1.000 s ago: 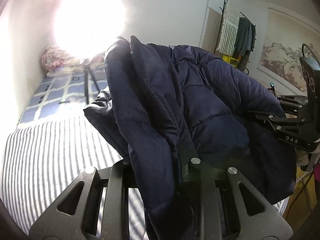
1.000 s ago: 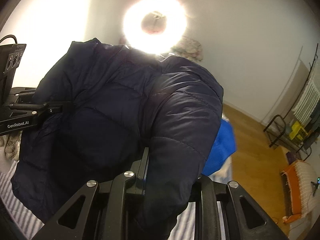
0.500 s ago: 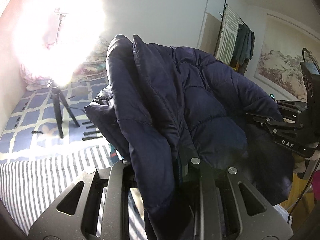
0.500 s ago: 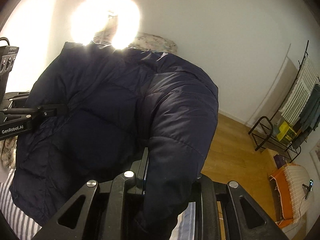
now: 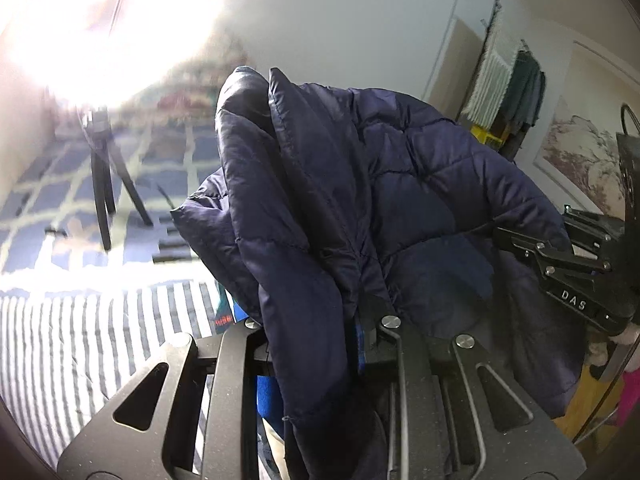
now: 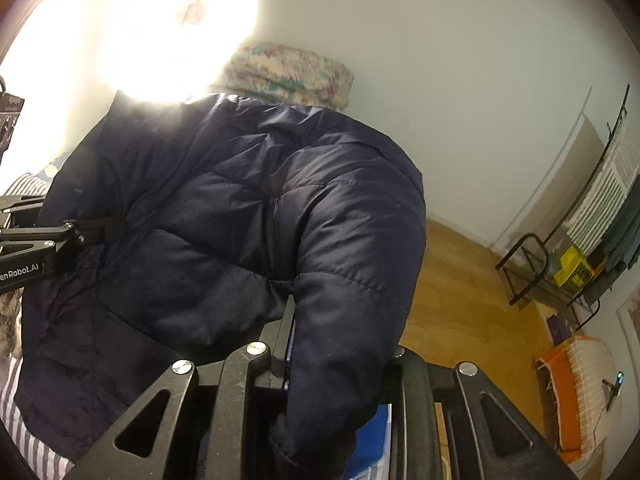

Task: Fold large clothes
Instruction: 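Lift the folded jacket with both grippers and carry it along the mattress, then lower the jacket bundle onto the mattress and open both grippers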

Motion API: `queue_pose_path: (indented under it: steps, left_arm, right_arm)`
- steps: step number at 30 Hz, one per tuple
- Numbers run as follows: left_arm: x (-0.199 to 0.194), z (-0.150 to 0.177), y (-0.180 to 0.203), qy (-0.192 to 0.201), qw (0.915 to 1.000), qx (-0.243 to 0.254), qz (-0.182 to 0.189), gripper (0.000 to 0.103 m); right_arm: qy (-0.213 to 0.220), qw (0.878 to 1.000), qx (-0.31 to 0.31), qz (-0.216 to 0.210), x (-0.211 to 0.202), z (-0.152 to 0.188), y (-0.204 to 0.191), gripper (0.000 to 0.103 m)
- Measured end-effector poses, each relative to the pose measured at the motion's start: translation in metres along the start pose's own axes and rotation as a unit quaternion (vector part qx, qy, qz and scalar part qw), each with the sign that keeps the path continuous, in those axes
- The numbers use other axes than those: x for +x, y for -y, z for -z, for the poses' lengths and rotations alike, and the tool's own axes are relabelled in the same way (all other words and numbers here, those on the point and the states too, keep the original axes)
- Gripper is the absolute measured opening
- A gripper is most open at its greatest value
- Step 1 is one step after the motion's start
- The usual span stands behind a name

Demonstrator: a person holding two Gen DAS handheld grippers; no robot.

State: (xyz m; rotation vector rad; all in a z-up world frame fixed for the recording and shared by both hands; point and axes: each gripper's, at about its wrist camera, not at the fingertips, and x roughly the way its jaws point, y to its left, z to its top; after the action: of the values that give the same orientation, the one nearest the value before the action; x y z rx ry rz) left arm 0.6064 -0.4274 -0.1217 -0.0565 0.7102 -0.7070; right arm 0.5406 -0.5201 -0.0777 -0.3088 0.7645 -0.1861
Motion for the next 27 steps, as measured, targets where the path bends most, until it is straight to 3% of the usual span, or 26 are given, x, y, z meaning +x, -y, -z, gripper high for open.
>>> queue_pose_path:
  steps: [5,7,8,9,11,15,22,27]
  left_arm:
    - [0.015,0.003,-0.008,-0.013,0.9998,-0.010,-0.007,0.028]
    - [0.016,0.002,-0.006,-0.015,0.9998,-0.005,-0.015,0.032]
    - [0.015,0.002,-0.004,-0.016,0.9997,-0.004,-0.018,0.040]
    - [0.013,0.002,-0.005,-0.014,0.9995,-0.006,-0.026,0.050]
    - [0.007,0.001,-0.007,-0.005,0.9992,-0.019,-0.036,0.057]
    - [0.009,0.003,-0.022,-0.002,0.9978,-0.044,-0.049,0.066]
    - [0.026,0.015,-0.033,-0.037,0.9926,-0.072,-0.091,0.074]
    - [-0.011,0.012,-0.014,-0.002,0.9937,-0.035,-0.107,0.073]
  right_arm:
    - [-0.036,0.999,0.031,0.016,0.036,0.013,0.018,0.044]
    - [-0.037,0.998,0.039,0.042,0.041,0.016,0.027,0.067]
    - [-0.035,0.997,0.039,0.058,0.042,0.019,0.032,0.071]
    - [-0.035,0.996,0.040,0.075,0.042,0.021,0.035,0.073]
    - [-0.045,0.995,0.051,0.079,0.040,0.028,0.046,0.073]
    - [-0.044,0.994,0.059,0.082,0.029,0.038,0.061,0.073]
    - [-0.067,0.992,0.041,0.098,0.030,0.054,0.054,0.073]
    - [-0.062,0.991,0.073,0.092,0.010,0.054,0.054,0.066]
